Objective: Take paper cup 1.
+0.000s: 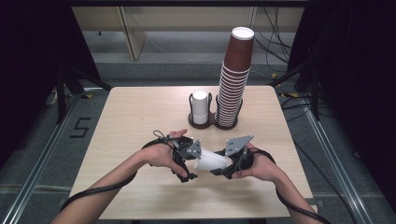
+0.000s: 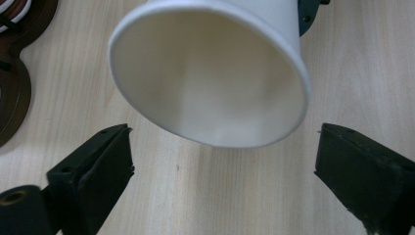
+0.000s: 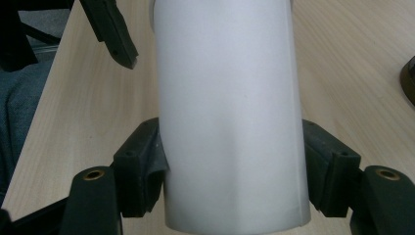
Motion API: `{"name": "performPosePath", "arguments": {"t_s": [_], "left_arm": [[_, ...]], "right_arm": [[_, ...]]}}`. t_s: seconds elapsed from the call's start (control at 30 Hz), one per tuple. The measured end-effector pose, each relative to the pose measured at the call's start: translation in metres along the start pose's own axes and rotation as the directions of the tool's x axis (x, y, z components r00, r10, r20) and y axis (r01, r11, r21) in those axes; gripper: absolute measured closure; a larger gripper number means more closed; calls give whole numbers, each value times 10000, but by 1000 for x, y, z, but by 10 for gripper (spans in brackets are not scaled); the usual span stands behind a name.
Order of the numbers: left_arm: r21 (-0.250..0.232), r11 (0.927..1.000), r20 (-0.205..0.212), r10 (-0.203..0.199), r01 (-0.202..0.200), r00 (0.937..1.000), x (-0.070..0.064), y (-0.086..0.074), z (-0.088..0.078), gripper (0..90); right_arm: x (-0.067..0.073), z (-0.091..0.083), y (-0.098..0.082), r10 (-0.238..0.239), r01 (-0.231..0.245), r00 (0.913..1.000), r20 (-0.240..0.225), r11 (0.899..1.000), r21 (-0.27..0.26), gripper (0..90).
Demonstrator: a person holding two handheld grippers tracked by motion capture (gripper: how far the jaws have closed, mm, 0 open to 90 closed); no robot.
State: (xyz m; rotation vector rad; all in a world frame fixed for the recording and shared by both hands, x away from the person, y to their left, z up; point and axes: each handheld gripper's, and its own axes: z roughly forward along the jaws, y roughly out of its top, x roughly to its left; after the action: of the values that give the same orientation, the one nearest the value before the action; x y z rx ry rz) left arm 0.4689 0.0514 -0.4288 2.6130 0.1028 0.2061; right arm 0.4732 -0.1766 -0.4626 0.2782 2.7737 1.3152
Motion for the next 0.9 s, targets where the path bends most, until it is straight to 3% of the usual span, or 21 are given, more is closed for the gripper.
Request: {"name": "performPosePath", "arguments": {"t_s": [0.07,0.1,0.43,0.5,0.63,0.67,0.9], "left_arm": [[-9,10000,-7,25,-25,10000,1,0,1,33],[-66,10000,5,-21,21,10000,1,1,1,31],[-279,9996,110,-93,96,9999,2,4,4,18],[-333,9994,111,-101,105,9999,2,5,5,18],[-337,9994,138,-77,81,9999,3,6,5,18],[-342,9994,139,-86,90,9999,3,6,5,18],[-521,9986,207,-53,64,9998,2,9,6,25]], "right_arm": [[0,0,0,-3,3,10000,-2,10000,-6,336],[-2,1,0,-279,280,9996,34,9996,-79,336],[0,1,3,-151,151,9999,-12,9998,-98,336],[-1,2,3,-399,400,9992,30,9991,-128,336],[0,3,4,-261,260,9996,-79,9996,-100,336],[-1,3,4,-479,480,9988,63,9988,-129,336],[0,4,5,-423,423,9991,-64,9990,-124,336]]}}
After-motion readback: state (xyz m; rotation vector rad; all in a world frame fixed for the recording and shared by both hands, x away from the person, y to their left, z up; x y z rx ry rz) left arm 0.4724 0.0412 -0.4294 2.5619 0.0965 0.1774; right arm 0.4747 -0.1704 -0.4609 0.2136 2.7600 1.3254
